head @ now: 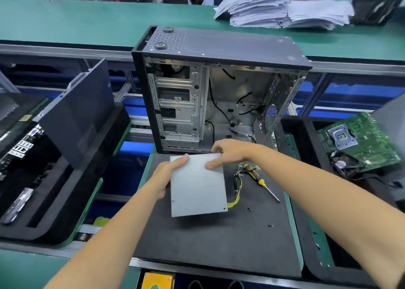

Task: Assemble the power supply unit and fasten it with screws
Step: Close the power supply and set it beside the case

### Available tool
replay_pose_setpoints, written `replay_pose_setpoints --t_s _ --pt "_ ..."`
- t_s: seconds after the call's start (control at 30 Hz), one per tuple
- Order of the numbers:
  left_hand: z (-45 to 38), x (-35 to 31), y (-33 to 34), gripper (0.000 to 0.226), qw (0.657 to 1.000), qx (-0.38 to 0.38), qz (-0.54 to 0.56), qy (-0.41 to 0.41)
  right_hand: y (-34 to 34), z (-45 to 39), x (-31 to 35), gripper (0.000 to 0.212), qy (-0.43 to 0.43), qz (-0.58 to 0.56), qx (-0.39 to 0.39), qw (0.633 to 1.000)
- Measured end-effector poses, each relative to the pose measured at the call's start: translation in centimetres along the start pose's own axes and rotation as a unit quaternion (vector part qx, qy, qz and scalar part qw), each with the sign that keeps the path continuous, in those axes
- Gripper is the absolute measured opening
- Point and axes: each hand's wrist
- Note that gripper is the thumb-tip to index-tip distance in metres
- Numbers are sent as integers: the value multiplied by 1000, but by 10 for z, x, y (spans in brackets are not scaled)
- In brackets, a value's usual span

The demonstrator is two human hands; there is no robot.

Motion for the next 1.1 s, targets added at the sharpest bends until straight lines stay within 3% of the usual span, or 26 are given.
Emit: replay_pose_setpoints --t_s 0.07,0.2,0.37,0.47,0.57,0.63,0.7,0.8,0.87,0.97,1.03,1.1 --pt "-1 6 -4 76 998 -26 59 -16 0 -1 -2 51 6 37 10 999" --pt "-1 13 -7 60 988 -72 134 -21 2 -4 -2 64 25 79 33 996" --pt "3 21 -6 43 965 -169 196 -37 11 -4 0 39 66 100 26 992" --pt "5 22 -2 36 947 -208 245 -26 15 -4 1 51 71 97 -3 993" --pt "7 25 6 48 931 -219 292 -22 15 -3 5 60 102 73 -39 991" --pt "7 28 10 63 933 -210 291 -28 17 -6 8 54 119 25 12 993" --pt "9 28 11 69 944 -199 258 -49 25 -9 12 58 126 -51 70 988" --pt "17 19 -4 62 965 -150 191 -97 34 -15 15 62 136 -106 58 983" --pt "22 10 -28 73 979 -163 21 -122 35 -19 16 61 149 -126 59 979" --pt "24 -4 -57 90 954 -208 -193 -93 37 -17 19 64 174 -174 105 964" --pt "16 -6 -64 91 945 -220 -238 -49 38 -13 21 68 196 -234 150 940" --pt "9 -6 -58 92 959 -164 -224 -48 42 -13 20 76 207 -299 201 910"
Point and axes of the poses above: each hand's wrist, its own z-axis away from the middle knuckle, its own y-axis out of the palm, x = y × z, and after that the axes turned 9 degrees about z, right-handed
